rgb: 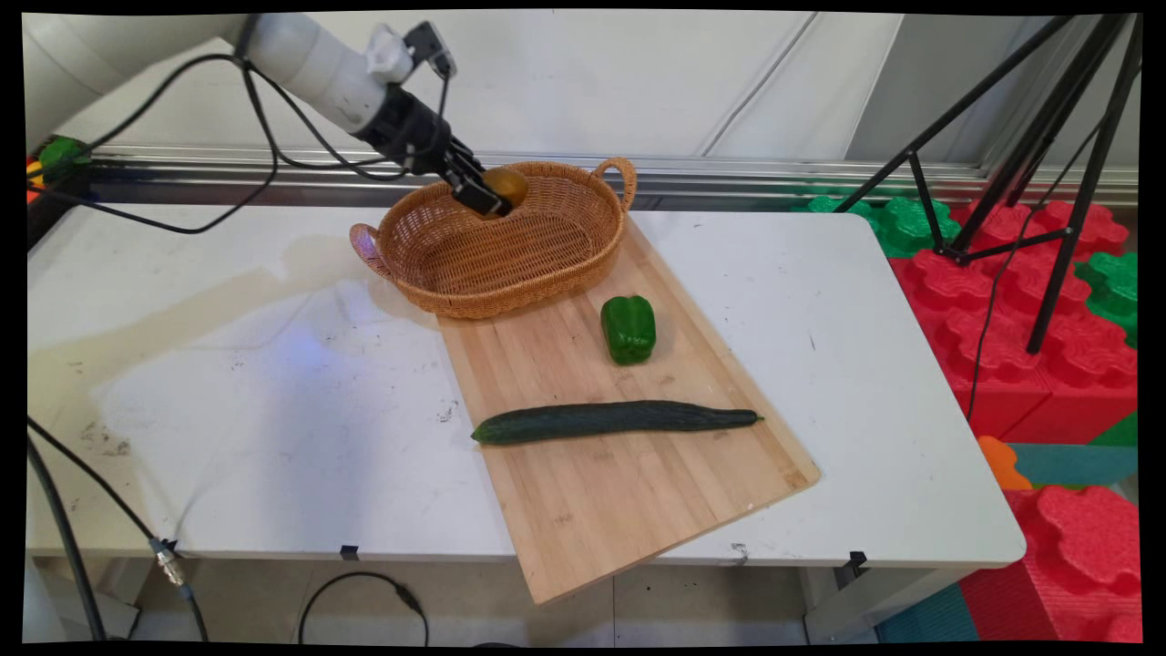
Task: Place the picked object on the cutting board
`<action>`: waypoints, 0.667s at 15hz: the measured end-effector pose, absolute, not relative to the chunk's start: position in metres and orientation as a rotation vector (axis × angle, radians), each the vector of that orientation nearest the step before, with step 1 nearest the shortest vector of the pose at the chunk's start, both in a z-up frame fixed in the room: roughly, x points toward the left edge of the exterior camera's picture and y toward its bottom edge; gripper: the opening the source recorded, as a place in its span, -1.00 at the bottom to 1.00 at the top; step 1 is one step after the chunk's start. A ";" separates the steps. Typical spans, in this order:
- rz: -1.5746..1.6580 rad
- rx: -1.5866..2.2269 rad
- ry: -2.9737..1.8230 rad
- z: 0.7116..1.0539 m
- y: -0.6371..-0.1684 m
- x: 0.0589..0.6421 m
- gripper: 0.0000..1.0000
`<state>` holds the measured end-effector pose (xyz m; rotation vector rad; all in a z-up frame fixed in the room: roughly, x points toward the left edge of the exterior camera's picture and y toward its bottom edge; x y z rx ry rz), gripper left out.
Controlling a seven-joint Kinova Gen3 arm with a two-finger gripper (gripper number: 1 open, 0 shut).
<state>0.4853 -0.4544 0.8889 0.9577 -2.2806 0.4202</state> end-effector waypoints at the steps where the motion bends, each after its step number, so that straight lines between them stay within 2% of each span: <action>1: 0.418 0.951 -2.273 0.897 -0.447 0.486 -1.00; 10: 0.333 0.828 -2.277 0.948 -0.372 0.475 -1.00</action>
